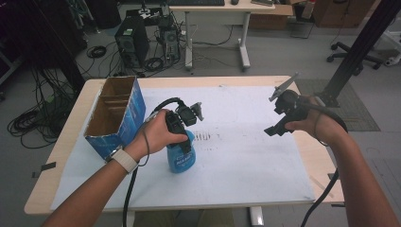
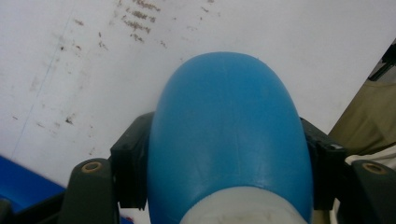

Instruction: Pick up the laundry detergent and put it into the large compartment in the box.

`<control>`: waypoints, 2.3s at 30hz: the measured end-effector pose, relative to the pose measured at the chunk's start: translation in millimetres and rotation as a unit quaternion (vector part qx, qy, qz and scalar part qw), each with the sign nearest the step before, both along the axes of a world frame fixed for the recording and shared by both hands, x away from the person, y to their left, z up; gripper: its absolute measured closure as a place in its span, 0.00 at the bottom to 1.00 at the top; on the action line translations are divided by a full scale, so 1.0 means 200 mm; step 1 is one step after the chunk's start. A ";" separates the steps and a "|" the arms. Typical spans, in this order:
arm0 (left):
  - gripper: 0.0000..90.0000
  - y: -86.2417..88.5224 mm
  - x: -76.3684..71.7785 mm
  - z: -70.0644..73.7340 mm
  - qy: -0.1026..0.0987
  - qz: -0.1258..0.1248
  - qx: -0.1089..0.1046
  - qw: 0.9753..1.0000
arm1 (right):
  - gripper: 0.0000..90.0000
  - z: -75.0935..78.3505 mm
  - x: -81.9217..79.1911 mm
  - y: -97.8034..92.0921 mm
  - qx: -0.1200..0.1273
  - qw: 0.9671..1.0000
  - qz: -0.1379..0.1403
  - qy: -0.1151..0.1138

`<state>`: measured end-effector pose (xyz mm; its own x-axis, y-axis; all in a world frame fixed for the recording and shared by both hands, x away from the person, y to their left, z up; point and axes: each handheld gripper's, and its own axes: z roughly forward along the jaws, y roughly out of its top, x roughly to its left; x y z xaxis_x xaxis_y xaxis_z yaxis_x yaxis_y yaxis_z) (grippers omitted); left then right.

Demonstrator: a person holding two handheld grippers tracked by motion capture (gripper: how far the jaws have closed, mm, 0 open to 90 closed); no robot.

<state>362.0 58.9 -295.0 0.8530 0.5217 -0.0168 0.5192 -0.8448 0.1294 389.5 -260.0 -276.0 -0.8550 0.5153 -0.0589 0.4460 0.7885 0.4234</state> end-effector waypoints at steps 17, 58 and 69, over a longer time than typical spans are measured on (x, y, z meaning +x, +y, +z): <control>0.41 0.00 0.00 0.01 -0.003 0.004 0.001 1.000 | 0.10 0.00 -0.01 -0.01 0.001 1.000 -0.002 0.000; 0.41 0.07 -0.05 0.27 -0.035 0.057 -0.004 0.998 | 0.10 0.03 -0.03 -0.03 0.003 1.000 -0.005 -0.007; 0.41 0.09 -0.07 0.38 -0.041 0.087 -0.009 0.995 | 0.10 0.03 -0.03 -0.01 0.004 1.000 -0.003 -0.006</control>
<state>348.2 77.5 -219.9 0.7480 0.6625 0.0392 0.6451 -0.7398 0.1911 383.9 -262.7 -270.5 -0.8515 0.5203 -0.0647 0.4451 0.7825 0.4353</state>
